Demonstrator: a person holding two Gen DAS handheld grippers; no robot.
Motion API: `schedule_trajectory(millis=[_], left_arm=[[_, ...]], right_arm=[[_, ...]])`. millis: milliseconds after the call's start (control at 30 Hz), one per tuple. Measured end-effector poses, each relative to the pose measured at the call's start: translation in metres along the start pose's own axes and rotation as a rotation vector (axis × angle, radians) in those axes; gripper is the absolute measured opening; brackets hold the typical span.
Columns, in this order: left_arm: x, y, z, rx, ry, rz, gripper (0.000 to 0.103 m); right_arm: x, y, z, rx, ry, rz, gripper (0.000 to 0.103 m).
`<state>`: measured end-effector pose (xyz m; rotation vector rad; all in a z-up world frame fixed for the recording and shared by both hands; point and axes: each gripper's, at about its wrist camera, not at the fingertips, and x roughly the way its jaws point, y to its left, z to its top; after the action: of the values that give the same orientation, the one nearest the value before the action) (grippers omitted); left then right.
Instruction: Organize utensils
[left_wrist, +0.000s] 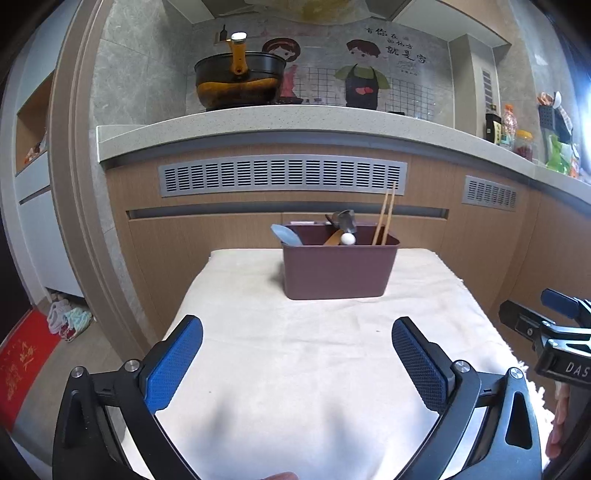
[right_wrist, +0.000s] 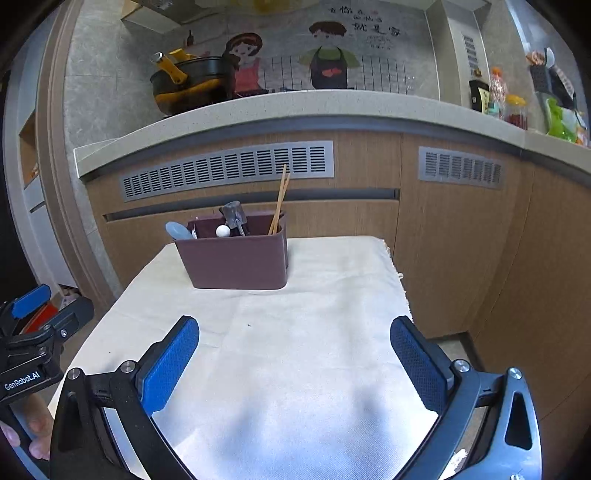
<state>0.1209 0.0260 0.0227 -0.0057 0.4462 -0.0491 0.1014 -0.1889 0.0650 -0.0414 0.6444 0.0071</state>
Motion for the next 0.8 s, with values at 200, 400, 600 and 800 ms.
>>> schedule_trajectory(millis=[200, 400, 600, 800], left_arm=[[-0.0016, -0.0057, 0.0017, 0.013, 0.011, -0.013, 0.102], [-0.0044, -0.0057, 0.0034, 0.015, 0.009, -0.013, 0.102], [-0.0046, -0.0056, 0.0052, 0.008, 0.009, -0.02, 0.102], [-0.006, -0.0065, 0.0056, 0.012, 0.01, -0.022, 0.102]], right_arm=[[0.0012, 0.005, -0.004, -0.023, 0.014, -0.003, 0.103], [-0.0004, 0.004, -0.0036, -0.023, 0.012, -0.001, 0.103], [-0.0008, 0.0047, -0.0034, -0.031, 0.011, -0.002, 0.103], [-0.0015, 0.0052, -0.0036, -0.03, 0.012, -0.001, 0.103]])
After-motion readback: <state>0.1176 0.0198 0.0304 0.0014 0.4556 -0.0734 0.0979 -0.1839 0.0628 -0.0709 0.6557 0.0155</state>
